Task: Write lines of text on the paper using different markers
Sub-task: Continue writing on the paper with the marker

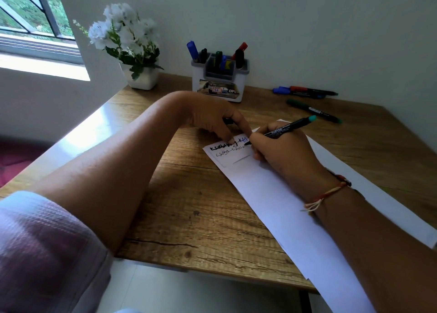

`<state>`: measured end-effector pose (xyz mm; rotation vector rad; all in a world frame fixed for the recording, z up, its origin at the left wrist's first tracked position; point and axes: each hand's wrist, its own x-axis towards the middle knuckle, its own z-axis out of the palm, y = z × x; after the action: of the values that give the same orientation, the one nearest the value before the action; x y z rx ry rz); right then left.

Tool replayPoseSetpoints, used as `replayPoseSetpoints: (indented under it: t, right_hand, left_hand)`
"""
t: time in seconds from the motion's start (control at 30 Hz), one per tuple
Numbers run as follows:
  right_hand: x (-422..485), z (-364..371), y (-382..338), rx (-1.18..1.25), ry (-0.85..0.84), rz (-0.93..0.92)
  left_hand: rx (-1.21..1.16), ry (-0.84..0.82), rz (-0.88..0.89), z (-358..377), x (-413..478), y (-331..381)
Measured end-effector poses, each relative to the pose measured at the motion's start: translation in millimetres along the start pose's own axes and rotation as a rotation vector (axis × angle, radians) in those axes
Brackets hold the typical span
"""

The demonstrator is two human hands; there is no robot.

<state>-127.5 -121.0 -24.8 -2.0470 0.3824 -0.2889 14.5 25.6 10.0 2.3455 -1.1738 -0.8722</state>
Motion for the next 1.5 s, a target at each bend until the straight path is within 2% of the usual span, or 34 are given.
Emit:
replayPoseSetpoints:
  t: [0.2, 0.37, 0.53, 0.7, 0.77, 0.87, 0.97, 1.17, 1.5]
  right_hand:
    - [1.8, -0.8, -1.0, -0.048, -0.008, -0.001]
    - [-3.1, 0.5, -1.3, -0.051, -0.073, -0.073]
    - [4.0, 2.0, 1.4, -0.056, 0.065, -0.013]
    - [4.8, 2.4, 1.4, -0.043, 0.054, 0.006]
    - [5.6, 0.6, -0.1, 0.038, 0.044, 0.07]
    - [6.2, -5.9, -6.6, 0.352, -0.007, 0.246]
    - [10.3, -16.1, -16.4, 0.51, -0.079, 0.347]
    - [25.8, -24.7, -21.0, 0.295, -0.032, 0.011]
    - [36.8, -16.8, 0.0, 0.485, -0.04, -0.026]
  left_hand:
    - [0.013, 0.001, 0.008, 0.4, 0.6, 0.6]
    - [0.017, 0.011, 0.01, 0.2, 1.8, -1.8]
    - [0.025, 0.011, -0.005, -1.0, 3.3, -3.8]
    - [0.031, -0.001, -0.003, -0.7, 3.0, -3.7]
    - [0.035, 0.002, 0.0, -0.7, 2.8, -3.0]
    - [0.038, -0.003, 0.011, 0.0, 2.4, -3.1]
    - [0.034, -0.01, 0.026, 0.1, 1.7, -2.9]
    - [-0.012, -0.018, 0.029, 0.4, 1.4, -1.8]
    - [-0.131, 0.035, 0.058, 1.2, 5.5, -9.8]
